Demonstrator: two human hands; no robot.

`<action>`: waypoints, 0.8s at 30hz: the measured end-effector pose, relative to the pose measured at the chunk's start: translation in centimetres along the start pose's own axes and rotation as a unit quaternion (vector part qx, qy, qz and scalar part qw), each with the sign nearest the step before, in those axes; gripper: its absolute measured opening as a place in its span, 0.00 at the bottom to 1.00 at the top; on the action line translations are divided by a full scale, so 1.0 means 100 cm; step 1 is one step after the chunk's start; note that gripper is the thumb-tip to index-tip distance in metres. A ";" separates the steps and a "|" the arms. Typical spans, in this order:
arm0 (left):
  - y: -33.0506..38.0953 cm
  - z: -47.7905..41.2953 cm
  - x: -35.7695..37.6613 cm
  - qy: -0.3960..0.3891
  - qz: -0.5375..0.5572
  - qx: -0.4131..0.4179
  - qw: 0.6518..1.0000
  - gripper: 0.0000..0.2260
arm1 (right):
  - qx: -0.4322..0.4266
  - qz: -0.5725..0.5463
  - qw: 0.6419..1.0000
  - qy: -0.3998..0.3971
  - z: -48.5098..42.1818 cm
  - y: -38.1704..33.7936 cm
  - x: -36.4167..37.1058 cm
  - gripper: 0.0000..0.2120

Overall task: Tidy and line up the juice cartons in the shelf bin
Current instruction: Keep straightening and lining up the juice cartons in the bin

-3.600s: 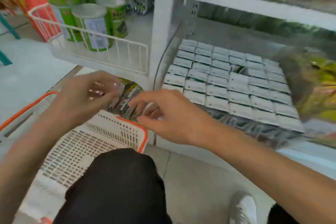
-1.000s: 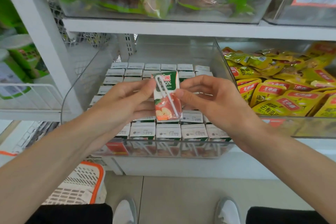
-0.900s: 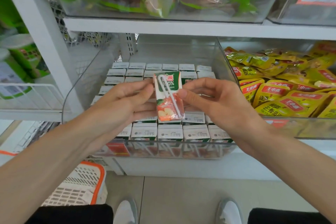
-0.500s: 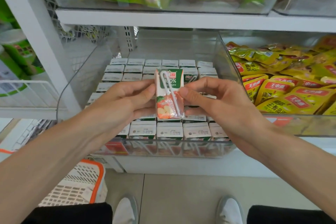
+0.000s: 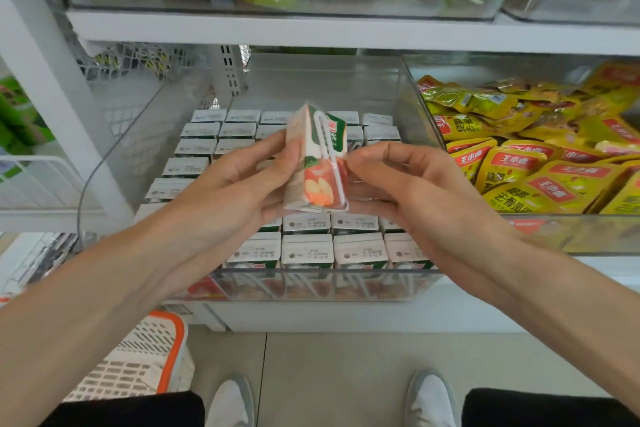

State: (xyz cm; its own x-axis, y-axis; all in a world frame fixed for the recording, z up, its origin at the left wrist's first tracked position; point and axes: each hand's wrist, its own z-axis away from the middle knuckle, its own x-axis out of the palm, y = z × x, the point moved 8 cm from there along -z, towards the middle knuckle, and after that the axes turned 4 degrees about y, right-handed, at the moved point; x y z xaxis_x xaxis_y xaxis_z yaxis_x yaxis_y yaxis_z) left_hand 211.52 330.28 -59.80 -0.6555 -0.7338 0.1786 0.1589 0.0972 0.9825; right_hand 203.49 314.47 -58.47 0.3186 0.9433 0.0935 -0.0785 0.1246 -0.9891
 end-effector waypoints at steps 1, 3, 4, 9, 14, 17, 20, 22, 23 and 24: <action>-0.001 0.001 0.002 -0.007 0.007 -0.014 1.000 0.20 | 0.010 0.005 1.000 -0.025 0.000 0.001 0.004 0.11; -0.002 0.002 0.003 -0.009 0.017 -0.033 0.999 0.17 | 0.015 0.058 0.997 -0.055 0.001 0.004 0.009 0.17; -0.002 0.003 0.003 -0.005 0.013 -0.036 0.999 0.16 | 0.012 0.091 0.995 -0.050 0.001 0.006 0.008 0.19; 0.003 0.008 0.001 0.012 -0.025 -0.032 0.999 0.18 | 0.005 0.159 0.987 0.006 -0.002 0.009 0.000 0.12; 0.009 0.010 0.001 0.026 -0.044 -0.015 0.999 0.21 | 0.007 0.143 0.990 -0.023 -0.002 0.006 0.007 0.13; 0.012 0.009 -0.001 0.052 -0.073 0.005 0.996 0.24 | -0.010 0.162 0.986 -0.031 0.002 0.003 0.010 0.19; 0.013 0.008 -0.002 0.063 -0.053 0.010 0.997 0.24 | -0.006 0.149 0.989 -0.015 0.002 0.002 0.006 0.23; 0.013 0.008 -0.003 0.056 -0.040 0.009 0.998 0.23 | -0.001 0.104 0.994 -0.012 0.000 0.002 0.003 0.22; 0.014 0.007 -0.005 0.058 -0.039 0.011 0.997 0.23 | -0.003 0.086 0.996 -0.016 0.000 0.002 0.004 0.20; 0.014 0.007 -0.007 0.064 -0.038 0.015 0.997 0.23 | -0.004 0.077 0.997 -0.021 0.000 0.003 0.004 0.19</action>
State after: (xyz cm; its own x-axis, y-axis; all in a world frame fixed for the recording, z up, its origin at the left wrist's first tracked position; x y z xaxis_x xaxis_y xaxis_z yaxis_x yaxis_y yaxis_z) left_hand 211.69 331.39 -58.49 -0.5649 -0.8195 0.0966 0.0882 0.0565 0.9945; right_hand 203.63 314.88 -58.73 0.2632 0.9632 -0.0553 -0.1153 -0.0255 -0.9930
